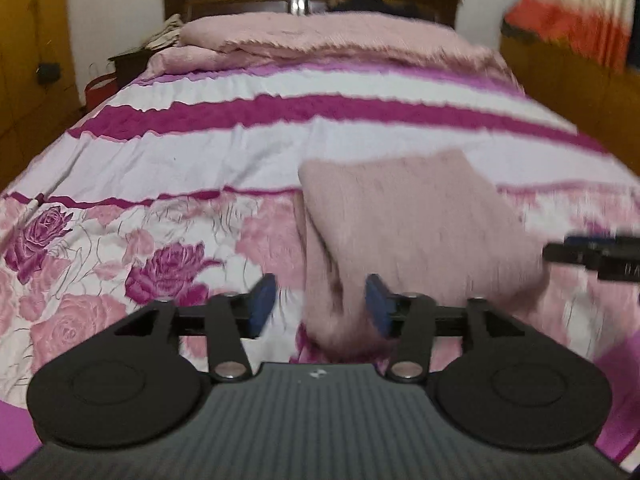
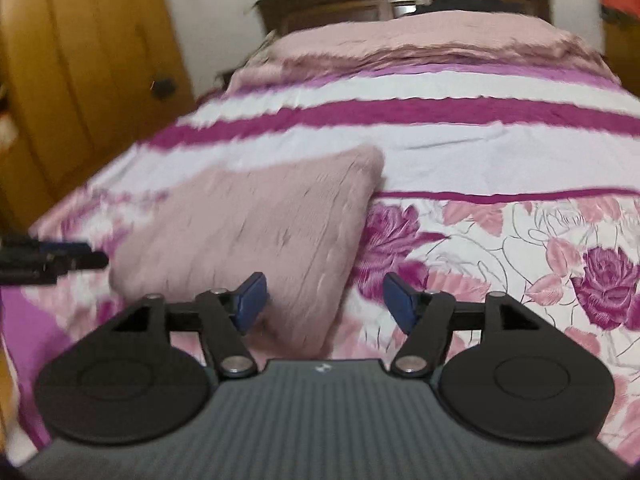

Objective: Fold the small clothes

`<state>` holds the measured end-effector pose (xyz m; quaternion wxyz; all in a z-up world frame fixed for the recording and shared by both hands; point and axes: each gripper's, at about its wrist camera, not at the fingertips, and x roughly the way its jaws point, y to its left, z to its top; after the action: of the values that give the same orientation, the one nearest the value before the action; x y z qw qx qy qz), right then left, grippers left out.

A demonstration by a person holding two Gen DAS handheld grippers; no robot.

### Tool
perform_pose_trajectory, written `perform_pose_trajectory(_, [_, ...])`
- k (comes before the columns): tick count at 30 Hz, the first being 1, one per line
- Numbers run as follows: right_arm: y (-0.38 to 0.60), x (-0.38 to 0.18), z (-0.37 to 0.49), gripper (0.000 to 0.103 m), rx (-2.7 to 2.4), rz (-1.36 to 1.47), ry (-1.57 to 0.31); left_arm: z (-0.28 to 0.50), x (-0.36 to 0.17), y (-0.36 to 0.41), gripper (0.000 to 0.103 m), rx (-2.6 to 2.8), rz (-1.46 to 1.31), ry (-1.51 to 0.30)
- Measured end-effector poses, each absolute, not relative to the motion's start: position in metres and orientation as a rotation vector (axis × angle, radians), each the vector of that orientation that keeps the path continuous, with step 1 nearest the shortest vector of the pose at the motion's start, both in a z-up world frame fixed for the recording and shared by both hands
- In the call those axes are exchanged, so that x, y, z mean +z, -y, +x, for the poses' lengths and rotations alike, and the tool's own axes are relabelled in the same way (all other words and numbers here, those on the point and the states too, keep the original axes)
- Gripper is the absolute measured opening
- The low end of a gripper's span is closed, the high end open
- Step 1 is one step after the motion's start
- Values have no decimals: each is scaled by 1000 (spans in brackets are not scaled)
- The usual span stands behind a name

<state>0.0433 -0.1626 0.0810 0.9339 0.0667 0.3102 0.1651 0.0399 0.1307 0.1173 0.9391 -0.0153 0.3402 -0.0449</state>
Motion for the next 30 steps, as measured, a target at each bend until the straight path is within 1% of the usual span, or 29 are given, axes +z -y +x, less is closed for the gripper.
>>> perform_pose_trajectory(1, [166, 81, 47, 67, 330, 179, -636, 45, 119, -131, 70, -90, -60, -687])
perform_pose_trajectory(2, [170, 80, 51, 67, 330, 222, -639, 51, 121, -129, 75, -95, -91, -682])
perform_pose_trajectory(3, [173, 79, 55, 67, 332, 258, -643, 57, 120, -128, 78, -97, -121, -680])
perform_pose_trajectory(7, [181, 67, 75, 68, 326, 372, -674, 86, 106, -123, 79, -95, -227, -710])
perform_pose_trajectory(10, [183, 55, 89, 68, 337, 442, -718, 102, 90, -121, 79, -90, -255, -754])
perform_pose_trajectory(13, [181, 45, 97, 68, 368, 461, -751, 114, 73, -123, 80, -81, -242, -824])
perform_pose_trajectory(16, [177, 38, 105, 74, 408, 460, -768, 115, 66, -129, 83, -100, -276, -832])
perform_pose_trajectory(18, [174, 34, 111, 73, 435, 466, -780, 117, 63, -132, 83, -122, -296, -837])
perform_pose_trajectory(22, [172, 26, 123, 72, 524, 527, -810, 126, 50, -141, 83, -240, -444, -867])
perform_pose_trajectory(23, [173, 23, 126, 71, 540, 547, -814, 127, 46, -141, 81, -244, -464, -863])
perform_pose_trajectory(24, [174, 22, 129, 69, 554, 566, -815, 128, 44, -142, 78, -253, -474, -856])
perform_pose_trajectory(25, [174, 20, 131, 63, 566, 582, -815, 129, 42, -143, 75, -264, -486, -848])
perform_pose_trajectory(26, [174, 20, 132, 54, 573, 593, -815, 128, 42, -145, 69, -271, -498, -842])
perform_pose_trajectory(27, [174, 22, 133, 50, 581, 601, -813, 128, 43, -147, 64, -277, -504, -835])
perform_pose_trajectory(28, [174, 25, 133, 44, 584, 601, -808, 126, 47, -148, 53, -281, -510, -825])
perform_pose_trajectory(29, [173, 31, 133, 41, 588, 590, -798, 125, 50, -151, 47, -286, -518, -821])
perform_pose_trajectory(30, [171, 38, 132, 40, 593, 573, -785, 124, 54, -152, 45, -295, -529, -816])
